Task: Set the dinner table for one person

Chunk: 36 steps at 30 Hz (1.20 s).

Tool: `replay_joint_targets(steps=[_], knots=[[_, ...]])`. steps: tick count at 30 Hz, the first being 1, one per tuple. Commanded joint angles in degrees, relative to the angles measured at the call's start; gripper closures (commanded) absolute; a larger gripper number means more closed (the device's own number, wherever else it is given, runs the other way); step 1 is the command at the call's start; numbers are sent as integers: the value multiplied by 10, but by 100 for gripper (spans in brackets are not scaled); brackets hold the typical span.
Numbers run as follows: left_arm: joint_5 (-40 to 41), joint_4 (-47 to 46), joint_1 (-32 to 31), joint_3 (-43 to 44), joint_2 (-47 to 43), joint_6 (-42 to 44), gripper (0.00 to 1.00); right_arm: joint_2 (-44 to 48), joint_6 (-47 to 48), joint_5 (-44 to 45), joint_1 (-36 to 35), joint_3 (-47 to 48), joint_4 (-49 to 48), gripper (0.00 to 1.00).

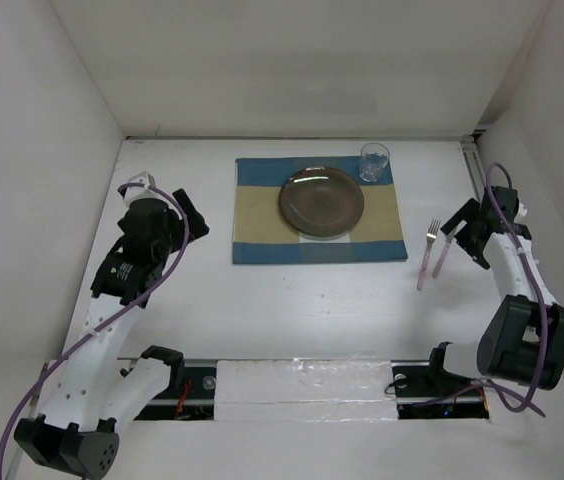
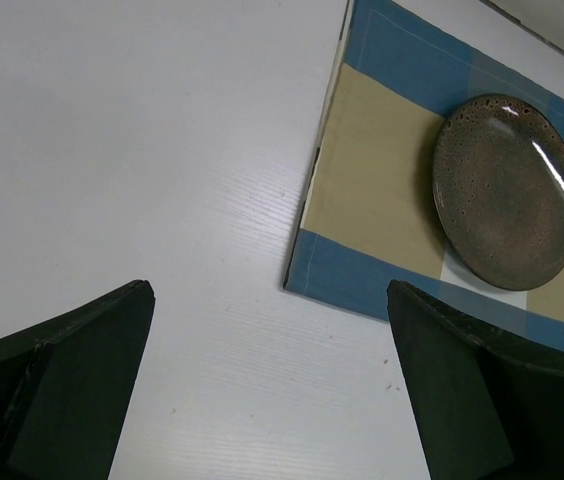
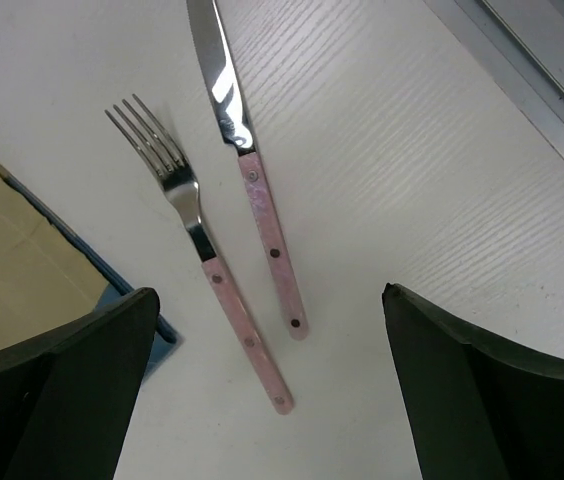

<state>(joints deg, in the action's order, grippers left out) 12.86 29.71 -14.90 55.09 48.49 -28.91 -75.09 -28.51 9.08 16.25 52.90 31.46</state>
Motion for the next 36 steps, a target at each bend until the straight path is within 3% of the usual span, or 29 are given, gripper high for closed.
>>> replay_joint_targets(steps=[1,8,14,20,27,32,33,36], knots=[[-2,-6,2,12,-11,10,0,-15,1,-8,6,-13,-29,0],[-13,-11,2,12,-16,10,0,-119,21,-31,7,-7,-54,13],[-31,-17,2,6,-16,16,0,-171,21,14,-11,44,-37,17],[-31,-17,2,6,-28,16,0,-225,34,54,-23,76,-9,37],[-31,-17,2,6,-28,16,0,-255,59,29,-28,105,14,45],[-26,-17,2,6,-34,16,0,-267,66,16,-28,111,26,81],[-26,-17,2,6,-34,16,0,-267,66,16,-28,116,26,98],[-26,-17,2,6,-34,16,0,-267,60,42,-28,121,40,100]])
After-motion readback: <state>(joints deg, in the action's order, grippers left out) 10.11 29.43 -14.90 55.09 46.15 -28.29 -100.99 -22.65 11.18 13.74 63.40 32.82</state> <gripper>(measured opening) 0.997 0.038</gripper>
